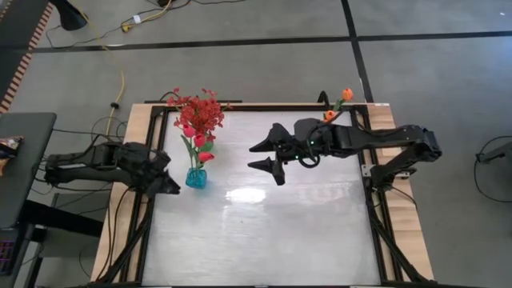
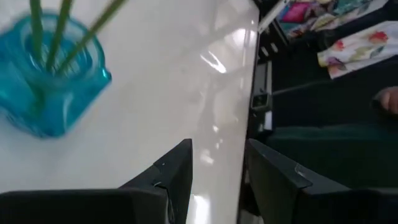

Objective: Sort flowers into vase by color
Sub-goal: Return to Home Position

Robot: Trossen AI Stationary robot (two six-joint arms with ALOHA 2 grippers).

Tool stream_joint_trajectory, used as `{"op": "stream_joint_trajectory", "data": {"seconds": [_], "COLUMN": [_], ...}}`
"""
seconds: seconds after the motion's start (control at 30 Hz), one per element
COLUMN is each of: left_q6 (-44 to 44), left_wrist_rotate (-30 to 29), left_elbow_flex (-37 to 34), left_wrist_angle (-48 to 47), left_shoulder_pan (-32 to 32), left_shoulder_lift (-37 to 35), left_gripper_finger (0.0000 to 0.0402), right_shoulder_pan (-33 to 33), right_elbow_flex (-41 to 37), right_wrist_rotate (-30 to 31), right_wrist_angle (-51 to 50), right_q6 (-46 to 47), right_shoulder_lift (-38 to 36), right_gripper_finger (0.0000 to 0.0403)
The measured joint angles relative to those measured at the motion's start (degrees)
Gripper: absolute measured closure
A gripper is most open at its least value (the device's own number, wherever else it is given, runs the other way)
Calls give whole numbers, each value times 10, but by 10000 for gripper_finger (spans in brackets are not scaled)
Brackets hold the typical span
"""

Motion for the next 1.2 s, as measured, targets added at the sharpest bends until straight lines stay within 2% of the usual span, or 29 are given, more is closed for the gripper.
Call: {"op": "stream_joint_trajectory", "data": {"seconds": [0.23,0.33,0.43,0.57,0.77,1.0,1.2], "left_q6": [-51,-82,-104,-85,-12,79,122], "left_wrist_rotate": [76,123,138,107,40,-20,-48], "left_elbow_flex": [0,0,0,0,0,0,0], "left_wrist_angle": [-44,-44,-24,76,223,331,380], "left_shoulder_pan": [-8,-16,-25,-35,-35,-35,-35], "left_shoulder_lift": [0,0,2,9,14,14,14], "left_gripper_finger": [266,266,266,266,266,266,266], "right_shoulder_pan": [-15,-22,-28,-31,-33,-37,-37], "right_elbow_flex": [0,0,0,0,0,0,-25], "right_wrist_rotate": [0,0,0,1,5,19,34], "right_wrist_angle": [-48,-53,-55,-73,-126,-153,-176], "right_q6": [0,0,0,-4,-32,-41,-45], "right_shoulder_lift": [-30,-41,-49,-60,-85,-120,-176], "right_gripper_finger": [126,126,126,126,126,126,126]}}
